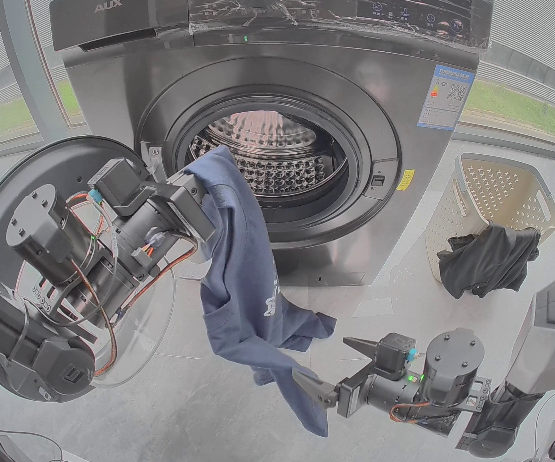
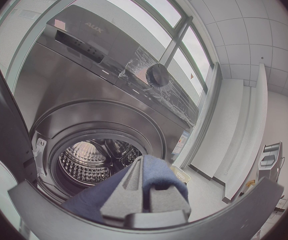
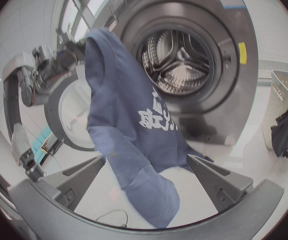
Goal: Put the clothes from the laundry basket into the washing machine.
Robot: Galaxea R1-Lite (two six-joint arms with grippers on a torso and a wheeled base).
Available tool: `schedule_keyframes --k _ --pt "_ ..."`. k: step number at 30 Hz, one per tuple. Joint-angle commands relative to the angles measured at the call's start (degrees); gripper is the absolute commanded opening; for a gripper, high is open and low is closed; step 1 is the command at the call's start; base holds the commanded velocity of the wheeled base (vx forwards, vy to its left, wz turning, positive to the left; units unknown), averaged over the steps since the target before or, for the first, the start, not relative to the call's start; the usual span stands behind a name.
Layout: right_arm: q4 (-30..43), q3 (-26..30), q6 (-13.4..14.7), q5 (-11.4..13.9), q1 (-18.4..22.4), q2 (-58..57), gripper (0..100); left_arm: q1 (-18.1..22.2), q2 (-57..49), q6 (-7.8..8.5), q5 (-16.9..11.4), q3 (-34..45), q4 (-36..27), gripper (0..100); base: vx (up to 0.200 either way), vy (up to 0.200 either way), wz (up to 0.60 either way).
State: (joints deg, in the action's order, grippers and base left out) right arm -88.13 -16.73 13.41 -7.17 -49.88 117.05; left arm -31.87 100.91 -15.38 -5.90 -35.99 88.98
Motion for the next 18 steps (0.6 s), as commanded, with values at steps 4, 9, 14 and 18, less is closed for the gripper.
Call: schedule_keyframes --k 4,9,14,18 --pt "0.1 3.1 0.3 0.2 -1.4 3.6 100 -1.3 -0.8 0.09 0.3 -0.3 0.3 0 0.000 0.000 0.00" --pt "-0.1 1.3 0.4 -0.2 -1.1 5.3 100 -1.7 -1.7 0.09 0.1 0.0 0.3 0 0.000 0.000 0.00" --pt "-0.1 -8.8 -0.2 -0.1 2.7 7.3 100 -3.1 -1.7 0.88 -0.1 0.8 0.3 0 0.000 0.000 0.00" --pt "0.0 -16.7 -0.5 0.7 4.4 9.7 100 -3.9 -1.7 2.46 -0.3 1.4 0.3 0 0.000 0.000 0.00"
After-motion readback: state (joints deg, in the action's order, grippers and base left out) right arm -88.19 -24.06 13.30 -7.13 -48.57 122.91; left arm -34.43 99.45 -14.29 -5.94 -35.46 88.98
